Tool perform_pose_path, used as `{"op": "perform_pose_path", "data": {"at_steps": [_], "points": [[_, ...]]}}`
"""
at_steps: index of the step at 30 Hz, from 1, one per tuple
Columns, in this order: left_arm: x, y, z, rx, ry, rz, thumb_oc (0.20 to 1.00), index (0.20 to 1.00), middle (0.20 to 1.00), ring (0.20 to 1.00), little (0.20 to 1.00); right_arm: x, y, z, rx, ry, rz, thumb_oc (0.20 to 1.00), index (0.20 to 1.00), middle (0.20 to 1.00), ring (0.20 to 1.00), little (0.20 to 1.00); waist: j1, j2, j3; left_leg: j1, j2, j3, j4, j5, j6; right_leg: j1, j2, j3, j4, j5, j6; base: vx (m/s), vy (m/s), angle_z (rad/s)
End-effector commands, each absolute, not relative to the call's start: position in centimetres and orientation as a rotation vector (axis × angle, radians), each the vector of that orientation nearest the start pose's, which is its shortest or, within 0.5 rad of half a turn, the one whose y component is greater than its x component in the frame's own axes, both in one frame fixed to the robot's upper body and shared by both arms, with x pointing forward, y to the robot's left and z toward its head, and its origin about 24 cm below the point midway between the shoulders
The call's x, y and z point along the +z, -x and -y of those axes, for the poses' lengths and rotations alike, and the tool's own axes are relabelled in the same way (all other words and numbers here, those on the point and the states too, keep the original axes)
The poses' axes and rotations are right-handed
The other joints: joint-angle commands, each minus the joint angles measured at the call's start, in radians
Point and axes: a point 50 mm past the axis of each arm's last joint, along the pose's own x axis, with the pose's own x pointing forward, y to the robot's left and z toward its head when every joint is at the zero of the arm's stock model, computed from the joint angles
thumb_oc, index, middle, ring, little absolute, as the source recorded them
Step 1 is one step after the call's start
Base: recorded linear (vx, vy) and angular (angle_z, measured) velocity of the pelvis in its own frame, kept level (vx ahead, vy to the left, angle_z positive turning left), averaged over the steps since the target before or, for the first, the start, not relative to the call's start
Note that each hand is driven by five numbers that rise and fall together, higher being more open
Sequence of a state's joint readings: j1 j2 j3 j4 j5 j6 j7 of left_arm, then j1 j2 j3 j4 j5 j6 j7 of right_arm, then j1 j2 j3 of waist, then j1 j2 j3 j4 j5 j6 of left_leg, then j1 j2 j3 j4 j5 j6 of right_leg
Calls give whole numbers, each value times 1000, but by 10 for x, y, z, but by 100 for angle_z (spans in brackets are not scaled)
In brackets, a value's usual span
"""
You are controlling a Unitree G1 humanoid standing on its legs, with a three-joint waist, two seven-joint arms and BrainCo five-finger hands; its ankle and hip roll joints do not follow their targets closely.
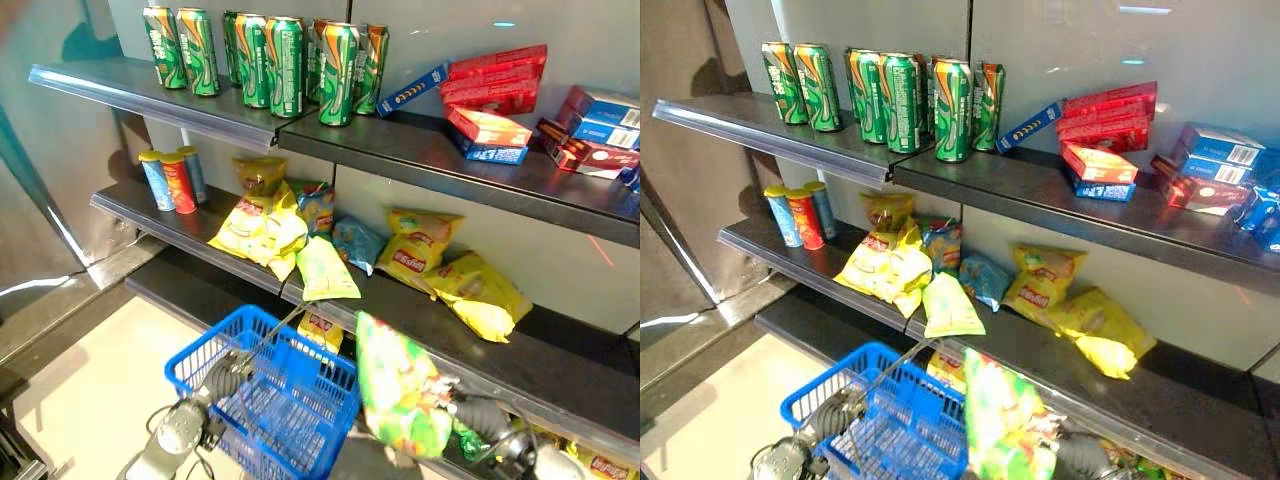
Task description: Pick up the snacks into the basket
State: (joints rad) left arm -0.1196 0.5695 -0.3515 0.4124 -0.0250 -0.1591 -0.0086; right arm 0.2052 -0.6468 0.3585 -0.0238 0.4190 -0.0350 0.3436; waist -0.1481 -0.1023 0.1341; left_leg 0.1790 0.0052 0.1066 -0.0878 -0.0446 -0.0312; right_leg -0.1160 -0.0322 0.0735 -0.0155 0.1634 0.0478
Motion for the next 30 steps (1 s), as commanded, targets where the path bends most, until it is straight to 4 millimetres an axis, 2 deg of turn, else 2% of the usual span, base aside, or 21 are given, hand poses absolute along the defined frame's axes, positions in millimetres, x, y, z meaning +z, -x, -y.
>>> {"op": "perform_pose_path", "data": {"at_steps": [1,2,3,4,6,7,8,10,12,13,19,22,23,24,26,30], "points": [[46,-283,-191,-338,-565,70,200,200,200,200,200,-2,-207,165,697,180,-296,200,200,200,200,200,48,-34,-36,-24,-23,-35,109,-126,45,-10,-89,38,138,-100,156,47,-4,3],[46,-285,-184,-358,-558,77,200,200,200,200,200,-15,-209,157,706,184,-342,200,200,200,200,200,54,-34,-38,-24,-23,-43,108,-126,45,-6,-90,34,137,-103,153,47,-5,4],[47,-285,-185,-356,-559,78,200,200,200,200,200,-15,-210,156,708,183,-340,200,200,200,200,200,52,-35,-37,-23,-23,-44,108,-126,45,-5,-90,33,137,-103,153,45,-21,3],[47,-285,-176,-379,-557,86,200,200,200,200,200,-24,-216,142,707,183,-358,200,200,200,200,200,62,-33,-41,-23,-21,-55,109,-128,45,1,-90,28,135,-111,147,43,-20,8],[45,-286,-168,-405,-548,86,200,200,200,200,200,-41,-216,128,702,152,-424,200,200,200,200,200,71,-31,-45,-22,-20,-67,111,-129,44,8,-90,21,133,-119,141,44,-21,15],[45,-286,-168,-405,-549,87,200,200,200,200,200,-41,-216,127,703,152,-423,200,200,200,200,200,70,-32,-45,-22,-20,-68,111,-130,44,8,-90,20,132,-119,141,57,-28,26],[43,-285,-160,-425,-531,84,200,200,200,200,200,-58,-217,120,687,169,-487,200,200,200,200,200,80,-29,-54,-19,-17,-81,107,-129,42,21,-92,10,126,-127,137,59,-31,33],[43,-285,-150,-457,-506,92,200,200,200,200,200,-75,-215,107,694,193,-555,200,200,200,200,200,94,-25,-63,-18,-13,-97,103,-127,40,33,-93,-7,120,-136,131,58,-38,32],[44,-285,-147,-464,-503,95,200,200,200,200,200,-79,-216,105,672,198,-574,200,200,200,200,200,96,-25,-65,-18,-13,-105,101,-125,39,38,-94,-14,117,-137,130,25,-26,29],[45,-285,-140,-489,-487,102,200,200,200,200,200,-91,-218,100,638,238,-630,200,200,200,200,200,110,-21,-70,-19,-10,-122,95,-120,35,47,-96,-32,111,-142,125,17,-24,28],[49,-287,-131,-512,-463,118,200,200,200,200,200,-104,-213,85,597,219,-710,200,200,200,200,200,129,-18,-72,-29,-8,-153,92,-111,30,63,-103,-65,95,-143,119,10,-21,27],[56,-285,-123,-532,-438,150,200,200,200,200,200,-108,-214,82,595,276,-729,222,222,222,222,222,143,-16,-71,-36,-9,-169,94,-108,29,70,-106,-81,88,-142,116,5,-11,20],[58,-285,-121,-542,-430,157,200,200,200,200,200,-107,-218,82,590,290,-727,533,533,533,533,533,147,-15,-70,-39,-9,-172,94,-107,29,70,-106,-86,88,-141,115,-8,-10,12],[65,-284,-116,-566,-410,185,200,200,200,200,200,-105,-224,84,570,333,-722,1000,1000,1000,1000,1000,155,-14,-66,-44,-11,-180,95,-105,29,73,-109,-94,88,-141,115,-6,-3,5],[69,-284,-112,-583,-392,201,200,200,200,200,200,-103,-230,85,566,368,-712,1000,1000,1000,1000,1000,161,-15,-62,-48,-13,-189,98,-104,29,76,-111,-100,86,-140,114,-12,-6,9],[65,-283,-112,-589,-396,181,200,200,200,200,200,-90,-243,82,583,396,-633,1000,1000,1000,1000,1000,163,-21,-62,-52,-16,-192,103,-105,29,79,-113,-102,82,-137,113,-9,-1,13]]}}
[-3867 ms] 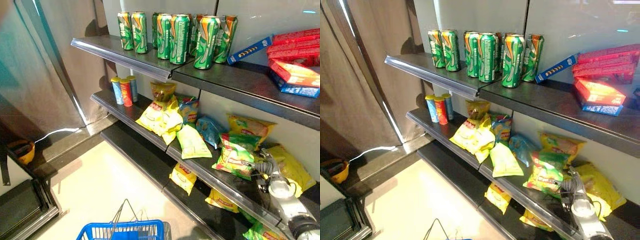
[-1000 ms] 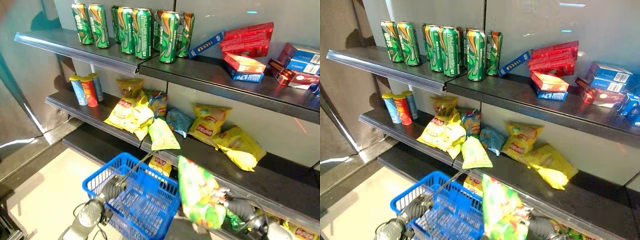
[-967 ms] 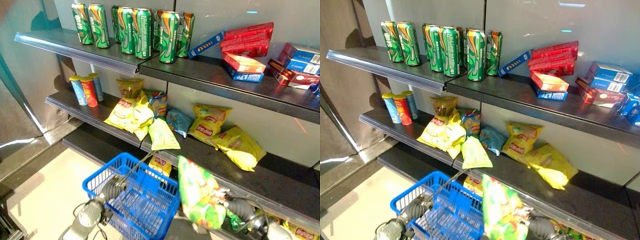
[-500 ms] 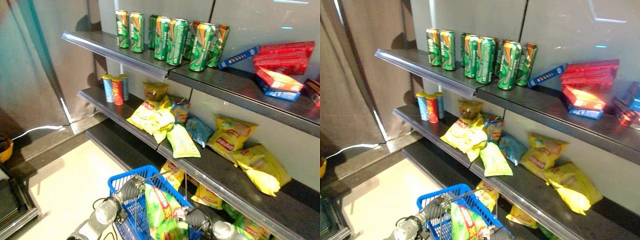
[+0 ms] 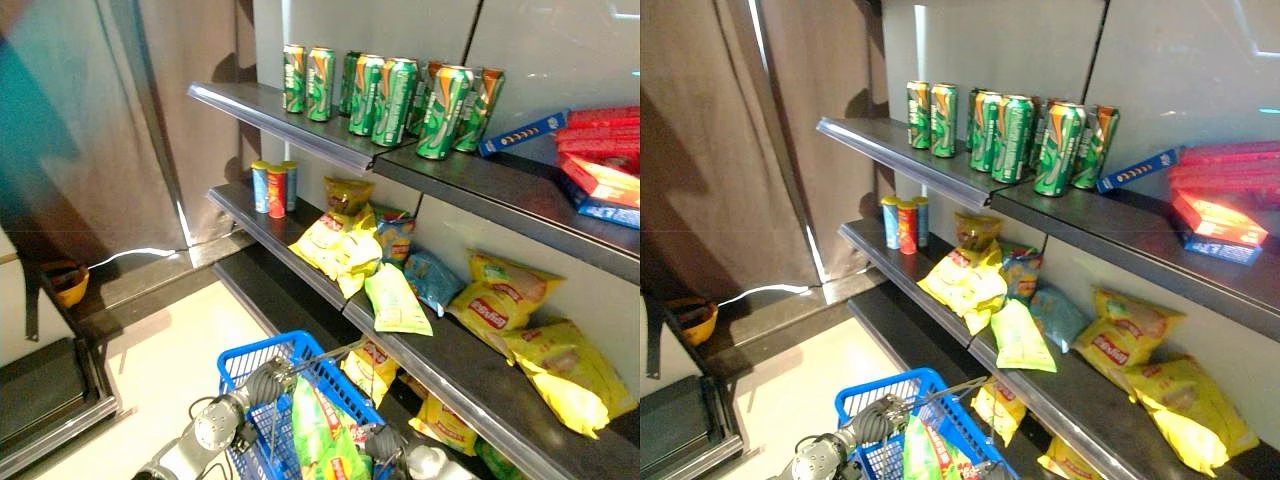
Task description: Pick up the snacks into the basket
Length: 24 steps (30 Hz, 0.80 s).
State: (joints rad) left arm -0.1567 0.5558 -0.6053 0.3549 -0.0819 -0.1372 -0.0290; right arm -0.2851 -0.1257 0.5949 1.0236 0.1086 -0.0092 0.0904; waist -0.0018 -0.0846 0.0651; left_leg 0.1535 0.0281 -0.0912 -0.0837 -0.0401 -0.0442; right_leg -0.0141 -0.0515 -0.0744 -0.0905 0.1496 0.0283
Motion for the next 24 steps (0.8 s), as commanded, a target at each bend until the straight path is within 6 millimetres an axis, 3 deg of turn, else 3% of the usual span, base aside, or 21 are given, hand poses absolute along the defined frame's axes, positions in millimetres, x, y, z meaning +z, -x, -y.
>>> {"op": "perform_pose_path", "data": {"at_steps": [1,11,18,19,20,21,22,24], "points": [[64,-283,-112,-588,-398,178,200,200,200,200,200,-87,-246,80,589,394,-616,1000,1000,1000,1000,1000,18,-41,6,-28,-40,7,101,-110,42,-22,-95,47,154,-121,133,0,0,0],[54,-282,-124,-547,-407,132,200,200,200,200,200,-67,-255,70,718,518,-468,1000,1000,1000,1000,1000,14,-53,2,-26,-41,26,119,-121,49,-25,-89,71,164,-118,135,-1,4,-2],[54,-282,-132,-525,-412,127,200,200,200,200,200,-40,-272,78,804,792,-281,1000,1000,1000,1000,1000,3,-66,-7,-18,-37,50,134,-135,52,-27,-80,97,169,-118,138,3,5,-11],[54,-281,-133,-520,-417,127,200,200,200,200,200,-31,-278,80,819,930,-199,1000,1000,1000,1000,1000,1,-67,-11,-16,-36,56,134,-138,53,-28,-78,100,170,-118,140,-26,8,-14],[55,-281,-138,-505,-427,136,200,200,200,200,200,-5,-293,91,802,1266,21,1000,1000,1000,1000,1000,-4,-67,-10,-17,-37,65,137,-135,53,-34,-78,110,173,-111,141,-26,8,-16],[55,-281,-138,-505,-426,136,200,200,200,200,200,-5,-293,91,802,1268,21,1000,1000,1000,1000,1000,-3,-66,-11,-17,-37,65,137,-135,54,-35,-77,110,174,-111,141,-15,20,-27],[55,-280,-136,-524,-430,144,200,200,200,200,200,1,-298,100,854,1581,139,1000,1000,1000,1000,1000,-8,-64,-15,-7,-35,70,132,-139,54,-33,-74,117,175,-111,144,15,12,-26],[55,-280,-133,-536,-431,145,200,200,200,200,200,-3,-297,100,875,1622,128,1000,1000,1000,1000,1000,-9,-64,-16,-5,-35,72,129,-139,54,-33,-73,118,175,-111,145,6,12,-14]]}}
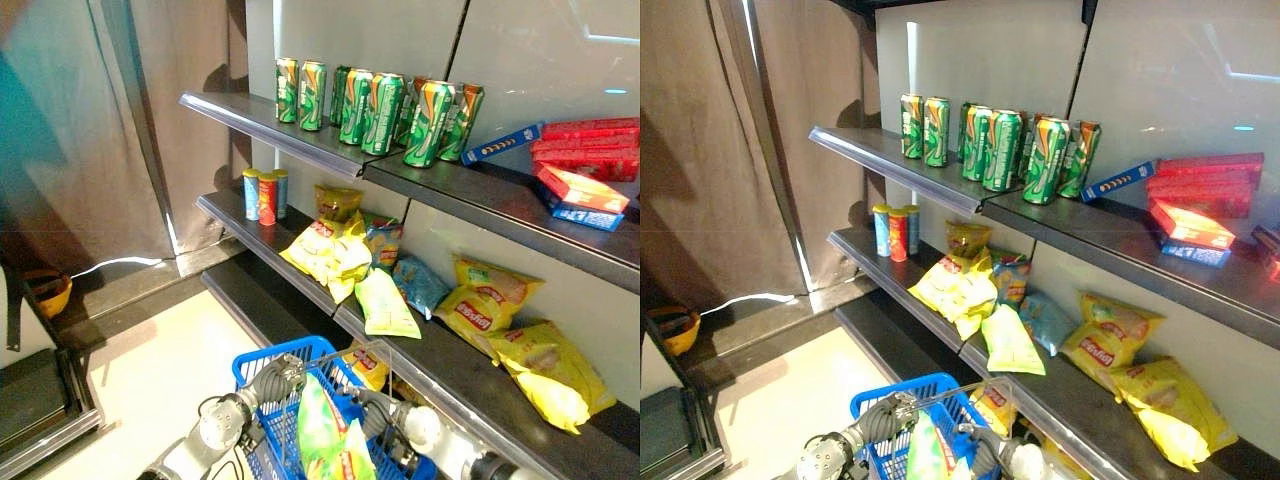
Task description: Pick up the snacks into the basket
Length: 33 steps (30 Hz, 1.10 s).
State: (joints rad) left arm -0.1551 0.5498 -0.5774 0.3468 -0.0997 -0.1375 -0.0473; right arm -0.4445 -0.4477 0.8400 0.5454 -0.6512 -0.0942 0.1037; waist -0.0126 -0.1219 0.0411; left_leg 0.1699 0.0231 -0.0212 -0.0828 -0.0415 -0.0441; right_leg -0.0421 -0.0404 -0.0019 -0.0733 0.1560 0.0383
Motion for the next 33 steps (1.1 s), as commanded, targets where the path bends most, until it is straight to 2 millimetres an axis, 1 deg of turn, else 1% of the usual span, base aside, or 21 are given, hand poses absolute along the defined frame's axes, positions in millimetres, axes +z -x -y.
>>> {"op": "perform_pose_path", "data": {"at_steps": [1,5,8,12,13,14,15,17,18,20,21,22,23,24,25,26,27,28,29,30,33], "points": [[53,-280,-133,-535,-429,133,200,200,200,200,200,-7,-297,100,894,1667,121,1000,1000,1000,1000,1000,1,-27,7,-19,-29,4,126,-138,54,-5,-85,46,159,-117,135,-7,11,-8],[42,-278,-135,-539,-445,90,200,200,200,200,200,-20,-289,95,978,1767,130,1000,1000,1000,1000,1000,-3,-26,5,-12,-27,11,116,-137,54,-6,-83,50,155,-115,134,-7,5,-6],[37,-276,-136,-542,-449,68,200,200,200,200,200,-35,-275,93,1075,1803,109,1000,1000,1000,1000,1000,-3,-23,8,-9,-28,11,115,-137,55,-5,-84,48,155,-117,133,0,0,0],[39,-276,-140,-526,-456,75,200,200,200,200,200,-34,-274,98,1031,1719,75,1000,1000,1000,1000,1000,-7,-22,13,-11,-28,13,124,-138,53,-4,-85,49,157,-117,133,0,0,0],[40,-276,-142,-515,-457,77,200,200,200,200,200,-32,-275,104,981,1649,44,1000,1000,1000,1000,1000,-12,-23,15,-13,-28,15,130,-140,53,-4,-86,50,159,-118,134,0,0,0],[39,-275,-146,-491,-458,77,200,200,200,200,200,-30,-275,125,817,1391,-78,1000,1000,1000,1000,1000,-19,-22,20,-15,-27,21,152,-147,53,3,-86,49,160,-119,135,0,0,0],[39,-275,-146,-492,-458,77,200,200,200,200,200,-30,-275,126,816,1390,-79,1000,1000,1000,1000,1000,-17,-24,18,-18,-29,22,152,-144,53,-1,-87,51,158,-116,135,0,0,0],[38,-274,-153,-451,-460,67,200,200,200,200,200,-27,-269,148,606,1020,-185,1000,1000,1000,1000,1000,-31,-26,18,-20,-30,35,178,-154,55,4,-87,59,156,-114,138,13,19,-2],[35,-273,-156,-433,-455,55,200,200,200,200,200,-28,-264,156,543,909,-208,1000,1000,1000,1000,1000,-34,-24,14,-18,-30,42,188,-166,58,7,-85,63,156,-118,140,17,46,-6],[30,-272,-166,-383,-452,31,200,200,200,200,200,-30,-250,174,395,586,-262,1000,1000,1000,1000,1000,-50,-30,14,-29,-39,64,231,-183,61,1,-87,86,160,-113,146,-18,69,-21],[28,-271,-170,-362,-447,23,200,200,200,200,200,-35,-240,186,324,454,-303,1000,1000,1000,1000,1000,-54,-30,17,-37,-42,84,262,-199,65,-5,-85,106,167,-108,153,-91,145,-55],[23,-266,-182,-304,-441,1,200,200,200,200,200,-28,-229,200,245,324,-275,1000,1000,1000,1000,1000,-72,-26,28,-47,-52,109,299,-221,75,-23,-82,149,182,-92,167,-85,120,-70],[23,-266,-182,-305,-442,1,200,200,200,200,200,-28,-228,200,245,323,-275,1000,1000,1000,1000,1000,-70,-28,24,-51,-54,112,297,-217,75,-28,-84,153,181,-89,167,-133,133,-60],[21,-264,-186,-273,-435,-5,200,200,200,200,200,-30,-221,209,188,271,-280,1000,1000,1000,1000,1000,-83,-28,39,-58,-60,127,312,-224,80,-47,-83,178,191,-59,184,-282,147,-66],[17,-263,-191,-233,-417,-16,200,200,200,200,200,-34,-214,228,70,228,-302,1000,1000,1000,1000,1000,-110,-24,62,-78,-75,161,300,-213,84,-97,-95,215,172,57,224,-283,145,-60],[17,-263,-191,-233,-418,-15,200,200,200,200,200,-33,-214,228,70,227,-302,1000,1000,1000,1000,1000,-108,-26,59,-81,-77,164,297,-208,83,-102,-97,219,170,61,224,-394,158,-97],[21,-260,-200,-188,-418,-2,200,200,200,200,200,-30,-217,234,29,237,-287,1000,1000,1000,1000,1000,-119,-11,76,-91,-67,205,274,-195,77,-145,-118,197,123,123,224,-195,57,-96],[21,-260,-200,-187,-419,-2,200,200,200,200,200,-30,-217,234,30,236,-286,1000,1000,1000,1000,1000,-118,-14,73,-94,-69,207,271,-190,77,-150,-121,201,121,127,224,-341,182,-142],[25,-256,-211,-142,-421,6,200,200,200,200,200,-33,-210,243,-38,219,-297,1000,1000,1000,1000,1000,-123,6,85,-105,-62,230,248,-161,82,-172,-137,119,121,93,223,-170,116,-112],[25,-256,-211,-141,-422,6,200,200,200,200,200,-33,-210,243,-38,218,-297,1000,1000,1000,1000,1000,-124,3,83,-108,-65,231,246,-156,82,-176,-139,121,121,95,224,-256,176,-98],[22,-246,-223,-105,-414,-18,200,200,200,200,200,-47,-191,257,-121,221,-373,1000,1000,1000,1000,1000,-110,39,82,-126,-46,279,191,-100,84,-132,-149,-33,236,-45,164,-245,109,-71]]}}
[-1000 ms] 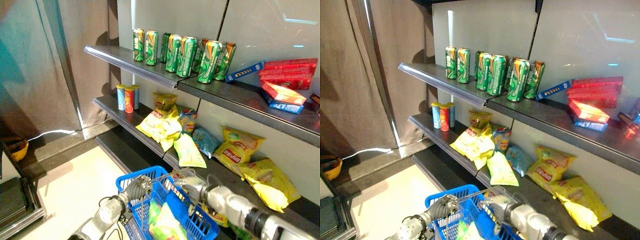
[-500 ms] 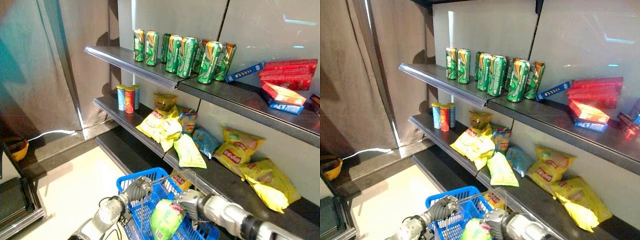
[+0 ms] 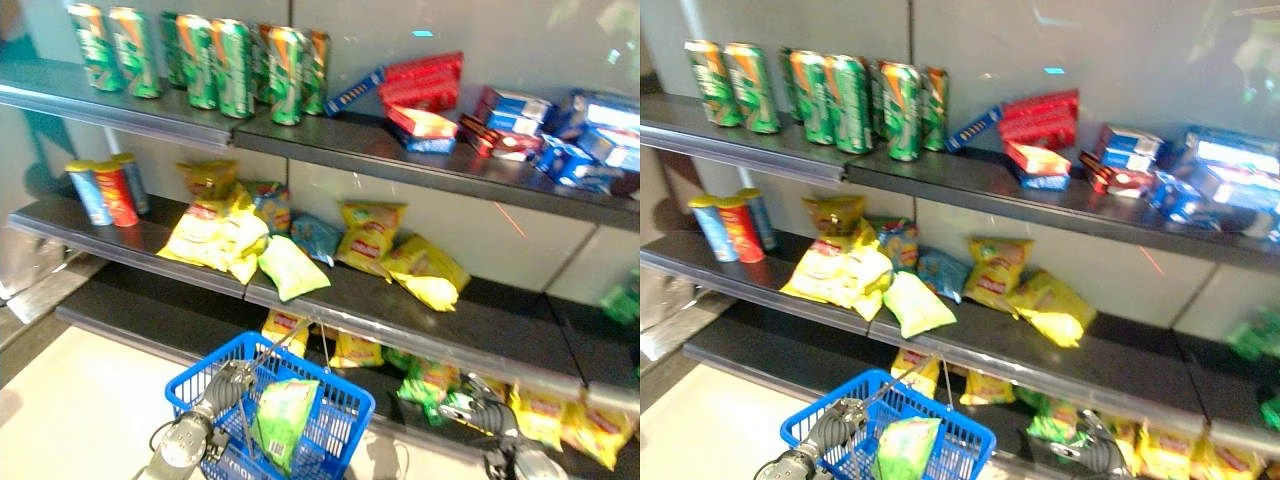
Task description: Pick up the snacks into the basket
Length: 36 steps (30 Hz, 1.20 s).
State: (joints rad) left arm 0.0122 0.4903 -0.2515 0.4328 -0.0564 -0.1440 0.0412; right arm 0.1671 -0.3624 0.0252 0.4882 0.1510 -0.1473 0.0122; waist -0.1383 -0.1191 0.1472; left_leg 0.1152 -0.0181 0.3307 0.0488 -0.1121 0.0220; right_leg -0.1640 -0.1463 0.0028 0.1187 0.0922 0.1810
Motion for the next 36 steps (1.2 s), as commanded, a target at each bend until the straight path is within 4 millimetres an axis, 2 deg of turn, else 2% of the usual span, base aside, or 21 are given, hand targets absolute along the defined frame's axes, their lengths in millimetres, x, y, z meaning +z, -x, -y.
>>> {"op": "perform_pose_path", "data": {"at_steps": [1,3,5,8,9,10,11,14,18,20,21,22,23,24,26,27,28,29,30,31,36], "points": [[19,-238,-229,-84,-395,-39,200,200,200,200,200,-50,-184,265,-142,260,-404,1000,1000,1000,1000,1000,47,55,-34,-84,8,-29,29,2,21,46,-52,-165,144,-61,-6,-204,68,-38],[18,-235,-231,-72,-388,-46,200,200,200,200,200,-52,-182,268,-158,272,-417,1000,1000,1000,1000,1000,55,63,-38,-86,14,-6,16,14,26,62,-53,-196,212,-85,-12,-166,28,-91],[14,-230,-234,-63,-365,-68,200,200,200,200,200,-59,-177,281,-221,296,-471,1000,1000,1000,1000,1000,70,59,-67,-92,19,49,6,7,21,149,-26,-231,237,-162,0,-117,-67,-122],[14,-225,-239,-35,-344,-74,200,200,200,200,200,-56,-187,288,-257,322,-472,1000,1000,1000,1000,1000,104,46,-75,-112,57,163,25,14,4,201,-28,-321,77,-187,-14,-127,-168,-167],[14,-225,-239,-35,-344,-73,200,200,200,200,200,-56,-187,288,-257,322,-472,1000,1000,1000,1000,1000,107,47,-74,-112,59,166,26,14,3,202,-26,-318,72,-184,-15,-130,-247,-150],[9,-221,-242,-6,-323,-94,200,200,200,200,200,-53,-194,290,-280,331,-458,1000,1000,1000,1000,1000,109,46,-73,-118,81,211,42,13,-4,216,-24,-319,4,-181,-10,-71,-302,-95],[5,-219,-244,20,-309,-112,200,200,200,200,200,-50,-195,291,-288,324,-444,1000,1000,1000,1000,1000,92,43,-68,-121,96,220,54,21,-10,206,6,-259,-2,-184,-17,-72,-304,-95],[-1,-216,-252,97,-270,-132,200,200,200,200,200,-35,-199,290,-277,315,-368,1000,1000,1000,1000,1000,65,42,-50,-122,139,227,71,44,-30,174,49,-192,21,-195,-43,8,-301,-73],[-9,-211,-256,127,-268,-174,200,200,200,200,200,-31,-194,296,-305,306,-345,1000,1000,1000,1000,1000,39,24,-41,-129,201,240,141,42,-60,187,93,-155,-6,-205,-75,23,-313,-63],[-9,-211,-259,166,-255,-167,200,200,200,200,200,-25,-193,300,-335,295,-311,1000,1000,1000,1000,1000,30,13,-21,-139,236,212,239,16,-75,200,116,-123,-16,-208,-97,42,-311,-57],[-8,-214,-258,185,-262,-152,200,200,200,200,200,-19,-193,302,-335,312,-289,1000,1000,1000,1000,1000,46,8,3,-167,227,85,316,27,-93,213,140,-85,-7,-216,-121,53,-287,-69],[-8,-214,-257,185,-262,-151,200,200,200,200,200,-19,-193,303,-336,312,-288,1000,1000,1000,1000,1000,45,9,5,-168,228,82,320,26,-94,215,141,-87,-6,-217,-122,6,-307,-74],[-4,-216,-254,197,-269,-124,200,200,200,200,200,-18,-196,305,-350,326,-284,1000,1000,1000,1000,1000,84,3,20,-227,118,-86,342,43,-85,215,160,-34,-9,-192,-138,-37,-156,-64],[-4,-217,-254,197,-270,-123,200,200,200,200,200,-18,-196,305,-350,326,-283,1000,1000,1000,1000,1000,83,2,18,-230,117,-86,340,47,-85,212,159,-35,-11,-190,-138,9,-212,-80],[-4,-215,-257,220,-281,-121,200,200,200,200,200,-21,-194,306,-367,310,-293,1000,1000,1000,1000,1000,86,-1,9,-234,75,-116,310,20,-61,217,172,-1,-14,-185,-138,110,-106,-97],[-1,-214,-260,225,-319,-107,200,200,200,200,200,-19,-196,305,-361,313,-281,1000,1000,1000,1000,1000,100,1,2,-263,3,-198,289,8,-50,224,187,36,-22,-183,-138,99,-66,-80],[0,-214,-260,225,-320,-107,200,200,200,200,200,-19,-196,305,-361,313,-281,1000,1000,1000,1000,1000,100,0,-1,-265,2,-198,285,13,-50,220,186,36,-23,-180,-138,171,-66,-57],[0,-211,-263,238,-342,-104,200,200,200,200,200,-18,-201,303,-353,315,-271,1000,1000,1000,1000,1000,115,10,-6,-279,-54,-280,236,28,-48,227,210,77,-33,-175,-136,91,-35,-55],[1,-211,-263,238,-342,-104,200,200,200,200,200,-17,-201,303,-353,315,-271,1000,1000,1000,1000,1000,114,9,-8,-280,-54,-280,230,33,-48,224,209,77,-34,-172,-136,169,-51,-96],[1,-210,-266,249,-364,-107,200,200,200,200,200,-16,-204,300,-339,321,-262,1000,1000,1000,1000,1000,122,17,-15,-300,-85,-321,191,65,-48,229,228,112,-46,-167,-133,71,-21,-106],[1,-206,-270,261,-379,-113,200,200,200,200,200,-12,-212,295,-322,331,-242,1000,1000,1000,1000,1000,130,36,-26,-285,-81,-300,134,90,-32,238,247,143,-37,-188,-122,110,51,-78]]}}
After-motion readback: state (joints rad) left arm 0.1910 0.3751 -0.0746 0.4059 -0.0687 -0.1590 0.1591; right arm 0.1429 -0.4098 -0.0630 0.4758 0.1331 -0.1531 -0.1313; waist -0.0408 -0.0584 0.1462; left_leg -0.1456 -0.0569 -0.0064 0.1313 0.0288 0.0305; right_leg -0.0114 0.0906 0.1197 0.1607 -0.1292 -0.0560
